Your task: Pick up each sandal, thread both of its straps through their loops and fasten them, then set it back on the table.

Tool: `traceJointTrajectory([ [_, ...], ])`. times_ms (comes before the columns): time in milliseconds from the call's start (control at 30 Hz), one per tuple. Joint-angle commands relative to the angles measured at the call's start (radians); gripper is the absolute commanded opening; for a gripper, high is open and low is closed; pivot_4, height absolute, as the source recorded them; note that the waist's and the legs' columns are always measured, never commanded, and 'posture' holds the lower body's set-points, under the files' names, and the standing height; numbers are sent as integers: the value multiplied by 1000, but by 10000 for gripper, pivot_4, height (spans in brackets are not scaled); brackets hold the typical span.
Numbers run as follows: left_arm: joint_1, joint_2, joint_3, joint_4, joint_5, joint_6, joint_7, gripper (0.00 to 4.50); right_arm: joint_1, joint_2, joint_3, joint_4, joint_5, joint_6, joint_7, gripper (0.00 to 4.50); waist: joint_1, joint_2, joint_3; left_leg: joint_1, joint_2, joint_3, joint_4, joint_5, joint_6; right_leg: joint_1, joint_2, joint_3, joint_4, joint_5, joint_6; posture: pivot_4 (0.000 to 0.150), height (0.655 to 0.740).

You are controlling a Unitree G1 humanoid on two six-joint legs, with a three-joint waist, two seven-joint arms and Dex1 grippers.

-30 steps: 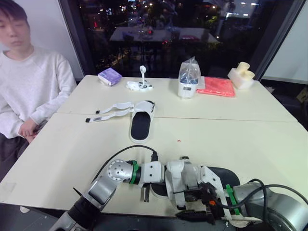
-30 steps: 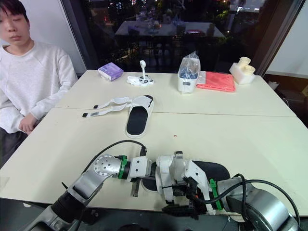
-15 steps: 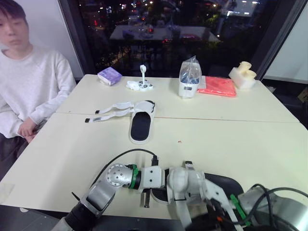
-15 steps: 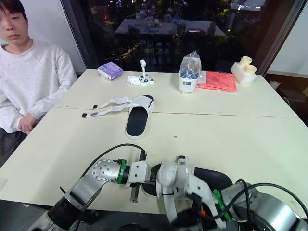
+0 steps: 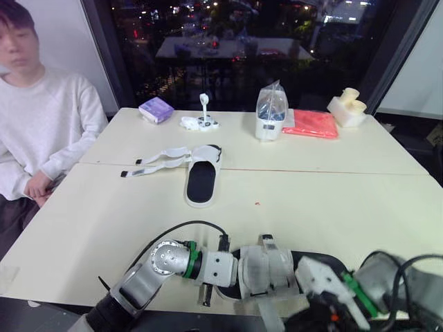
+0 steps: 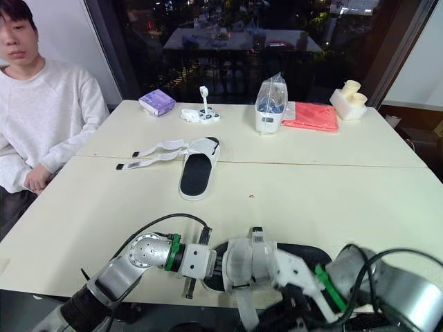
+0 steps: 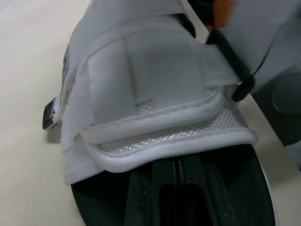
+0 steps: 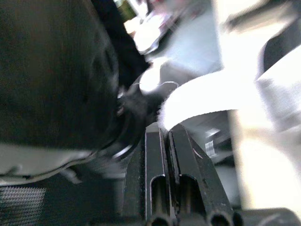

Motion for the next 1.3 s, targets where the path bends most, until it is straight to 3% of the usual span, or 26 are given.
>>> traceJointTrajectory([
  [33, 40, 11, -128, 174, 124, 2, -30, 0, -175, 8, -63, 57, 141, 66, 0, 410, 0, 1, 0, 0, 0, 0, 1, -1, 2, 0, 0, 0, 0, 0, 0, 1500, 7400],
  [267, 28, -4, -143, 209, 138, -41, -41, 0, -391, 83, 70, 264, 41, 102, 16, 410, 20, 1, 0, 0, -2, 1, 3, 0, 1, 2, -1, 0, -3, 1, -2, 1500, 7400],
  [633, 20, -11, -129, 201, 135, -30, -29, 0, -411, 150, 214, 464, -211, 3, 19, 410, 20, 1, -1, 2, -2, 1, 3, 0, 0, 4, -1, -1, -2, 1, -1, 1500, 7400],
  [833, 5, -22, -120, 212, 132, -24, -21, 0, -427, 181, 230, 491, -256, -5, 10, 410, 20, 0, -3, 3, -2, 1, 3, 1, -2, 5, -1, -1, -1, 2, -2, 1500, 7400],
  [1133, -18, -34, -105, 237, 133, -25, -16, 0, -504, 256, 211, 610, -332, -29, -14, 43826, 22, 1, -3, 3, -2, 1, 4, 2, -2, 5, -1, -1, 0, 2, -2, 1500, 7400],
  [1300, -26, -36, -99, 244, 131, -25, -17, 0, -588, 315, 139, 711, -292, 36, -34, 44540, 22, 2, -3, 3, -2, 1, 5, 2, -2, 5, -2, -1, 0, 2, -3, 1500, 7400],
])
